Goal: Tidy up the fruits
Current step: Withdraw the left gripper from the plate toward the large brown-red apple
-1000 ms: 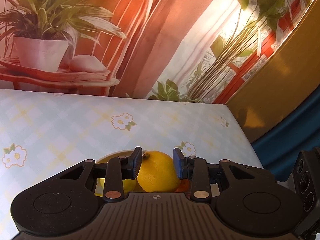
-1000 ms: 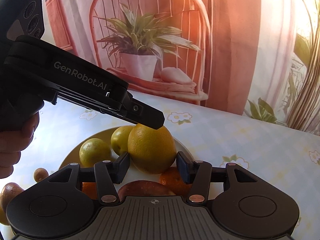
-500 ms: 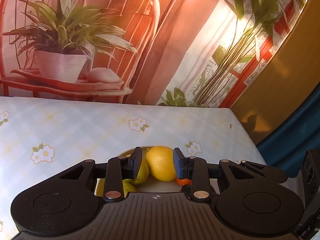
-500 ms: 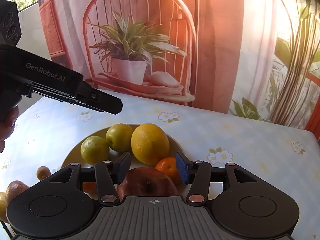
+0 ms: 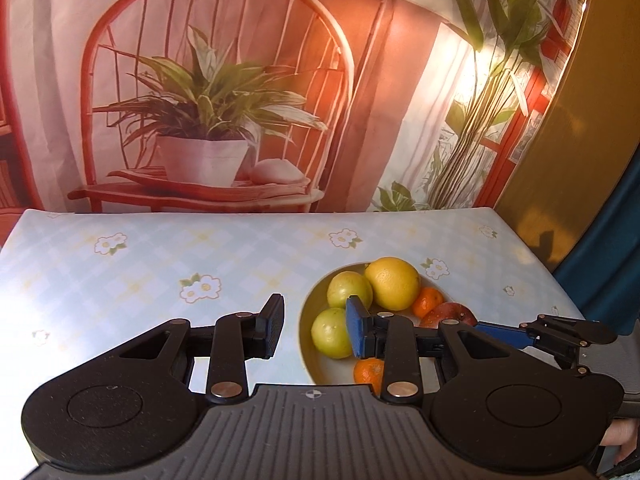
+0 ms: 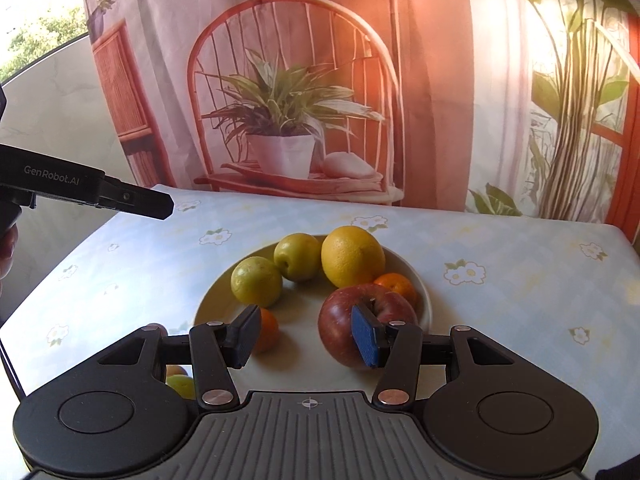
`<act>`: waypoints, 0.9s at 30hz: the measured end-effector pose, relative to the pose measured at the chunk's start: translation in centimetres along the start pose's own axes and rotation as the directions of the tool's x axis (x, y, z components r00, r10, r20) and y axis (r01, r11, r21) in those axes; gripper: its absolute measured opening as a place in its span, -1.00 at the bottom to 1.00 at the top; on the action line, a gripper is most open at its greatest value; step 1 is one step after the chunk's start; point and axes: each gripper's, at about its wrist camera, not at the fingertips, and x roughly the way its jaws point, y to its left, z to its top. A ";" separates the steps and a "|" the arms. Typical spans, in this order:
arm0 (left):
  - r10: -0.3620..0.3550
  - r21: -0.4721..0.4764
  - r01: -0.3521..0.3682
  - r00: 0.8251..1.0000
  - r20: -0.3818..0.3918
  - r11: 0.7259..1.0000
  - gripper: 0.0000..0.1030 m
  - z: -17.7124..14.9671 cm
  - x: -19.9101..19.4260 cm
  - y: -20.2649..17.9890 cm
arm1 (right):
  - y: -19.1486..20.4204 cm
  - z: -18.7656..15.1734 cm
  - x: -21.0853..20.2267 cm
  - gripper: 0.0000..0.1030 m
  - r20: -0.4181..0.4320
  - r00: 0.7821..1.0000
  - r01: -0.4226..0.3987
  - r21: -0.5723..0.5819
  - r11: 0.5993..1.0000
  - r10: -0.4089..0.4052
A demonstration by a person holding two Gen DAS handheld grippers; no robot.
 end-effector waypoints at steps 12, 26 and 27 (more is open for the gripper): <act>0.138 0.015 -0.139 0.987 0.079 0.990 -0.32 -0.4 -6.2 4.1 | 4.4 -2.4 -0.9 -0.09 0.004 1.000 -0.021 -0.001 1.000 0.021; 0.213 -0.009 -0.214 0.967 0.138 0.977 -0.31 -2.5 -9.0 6.5 | 9.8 -3.0 0.1 -0.24 -0.029 0.999 -0.046 -0.068 0.997 0.044; 0.203 -0.012 -0.203 0.970 0.134 0.979 -0.31 -2.9 -8.7 6.4 | 10.1 -2.8 0.1 -0.26 -0.026 0.999 -0.044 -0.070 0.997 0.043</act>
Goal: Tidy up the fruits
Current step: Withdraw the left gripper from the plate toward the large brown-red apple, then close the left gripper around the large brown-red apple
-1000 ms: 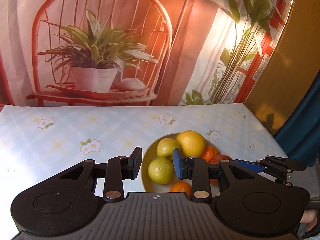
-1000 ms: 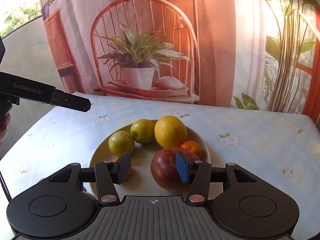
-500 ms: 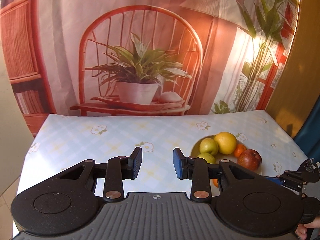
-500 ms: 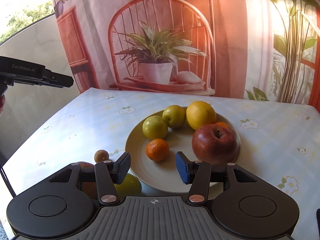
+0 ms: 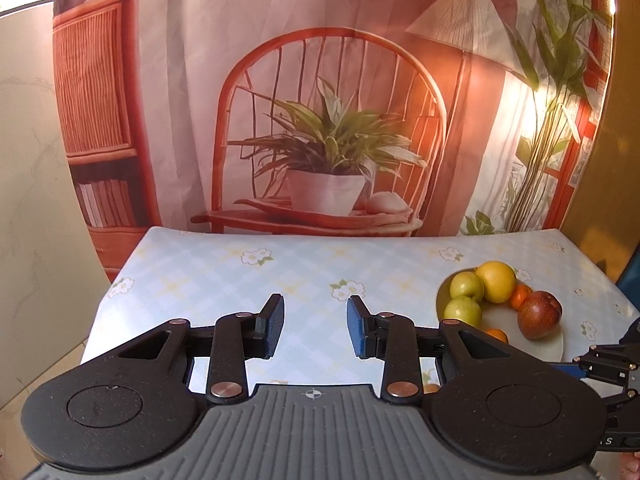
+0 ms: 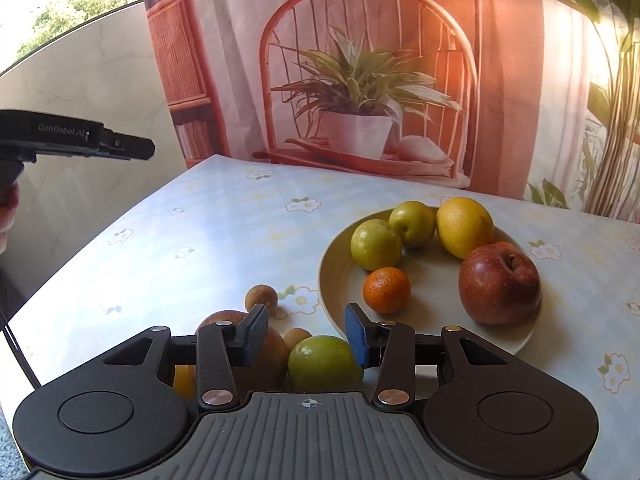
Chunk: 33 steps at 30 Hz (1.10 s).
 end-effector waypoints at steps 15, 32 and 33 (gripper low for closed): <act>-0.095 -0.083 0.091 0.994 -0.047 0.992 -0.30 -4.5 0.6 -0.9 | 2.4 1.0 0.7 -0.27 -0.017 1.000 -0.013 -0.033 0.999 0.012; -0.139 -0.059 0.134 0.985 -0.100 0.989 -0.29 -6.1 0.2 -2.3 | 4.0 -1.9 -1.9 -0.27 0.003 0.999 -0.047 -0.107 0.993 0.047; -0.141 -0.058 0.135 0.984 -0.106 0.989 -0.29 -6.3 0.2 -2.4 | 3.8 -2.1 -2.1 -0.27 0.002 0.998 -0.054 -0.097 0.994 0.055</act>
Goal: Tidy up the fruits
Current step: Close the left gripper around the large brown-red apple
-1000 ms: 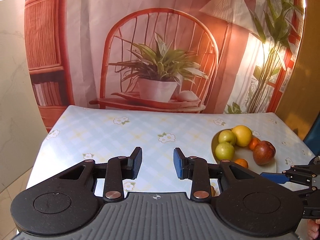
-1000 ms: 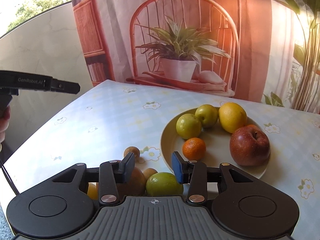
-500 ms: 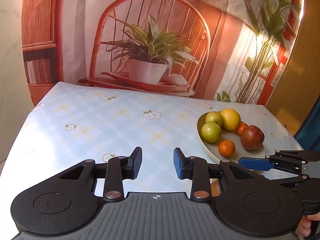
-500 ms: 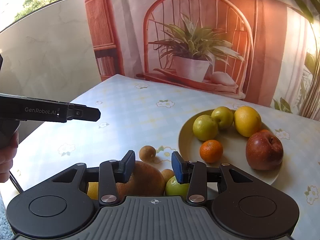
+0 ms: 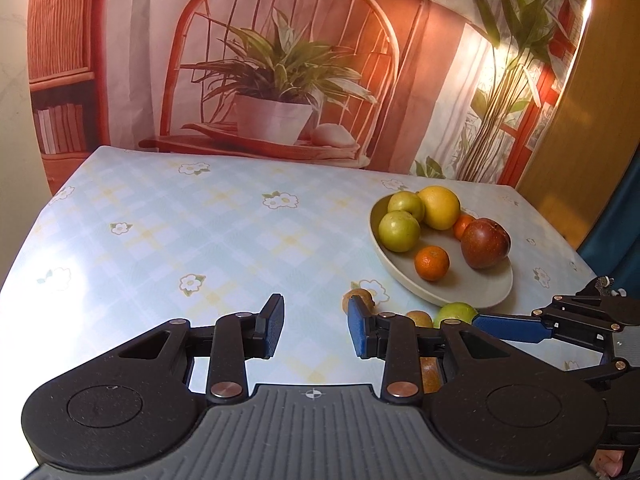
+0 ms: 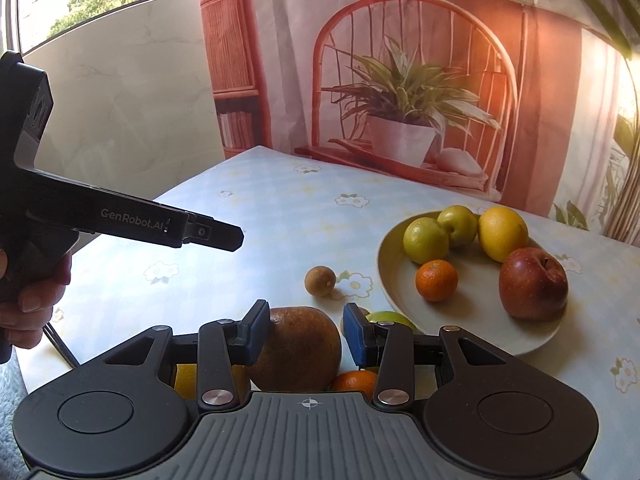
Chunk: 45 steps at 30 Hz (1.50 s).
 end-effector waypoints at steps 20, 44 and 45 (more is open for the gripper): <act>-0.119 0.025 0.122 0.988 -0.095 0.992 -0.29 -1.3 0.6 -2.3 | -1.3 -5.3 -3.0 -0.37 -0.044 0.999 -0.025 0.116 0.993 0.031; -0.189 0.066 0.200 0.970 -0.151 0.978 -0.30 -1.5 1.7 -4.8 | -2.5 -6.8 -2.5 -0.29 -0.069 0.996 -0.050 0.163 0.985 0.062; -0.194 0.060 0.205 0.969 -0.154 0.977 -0.30 -1.5 1.7 -4.7 | -2.6 -6.8 -2.5 -0.29 -0.069 0.996 -0.050 0.164 0.985 0.062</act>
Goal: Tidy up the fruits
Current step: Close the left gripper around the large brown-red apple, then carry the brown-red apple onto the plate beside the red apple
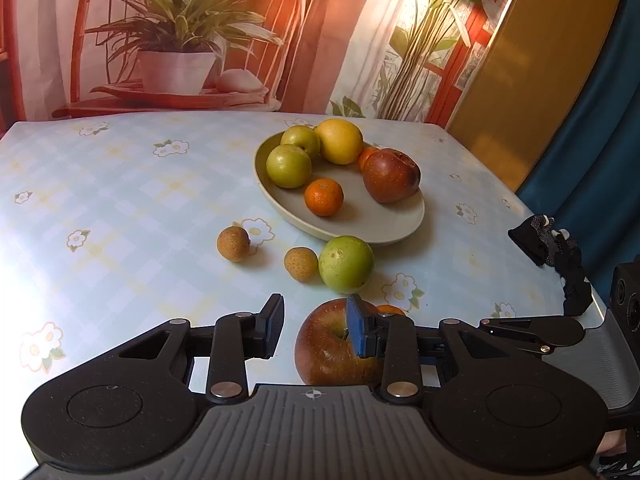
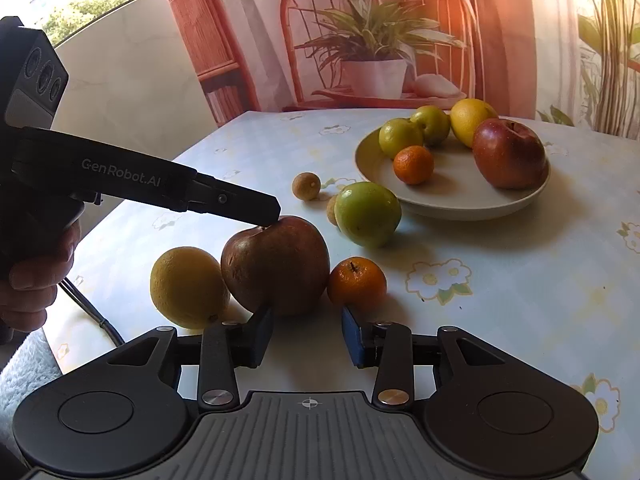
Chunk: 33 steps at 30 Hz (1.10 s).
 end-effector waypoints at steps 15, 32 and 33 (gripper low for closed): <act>-0.107 0.030 0.108 0.994 -0.036 0.994 -0.30 -0.5 0.4 -0.7 | 1.0 -0.3 0.2 -0.24 -0.024 1.000 -0.008 -0.064 0.998 0.007; -0.155 -0.061 0.151 0.986 -0.067 0.987 -0.29 -0.1 0.7 1.2 | 0.9 0.4 1.3 -0.09 -0.027 0.998 -0.057 -0.085 0.995 0.055; -0.160 -0.070 0.155 0.985 -0.072 0.986 -0.29 -0.1 0.7 1.4 | 0.9 0.4 1.3 -0.10 -0.025 0.998 -0.058 -0.084 0.995 0.056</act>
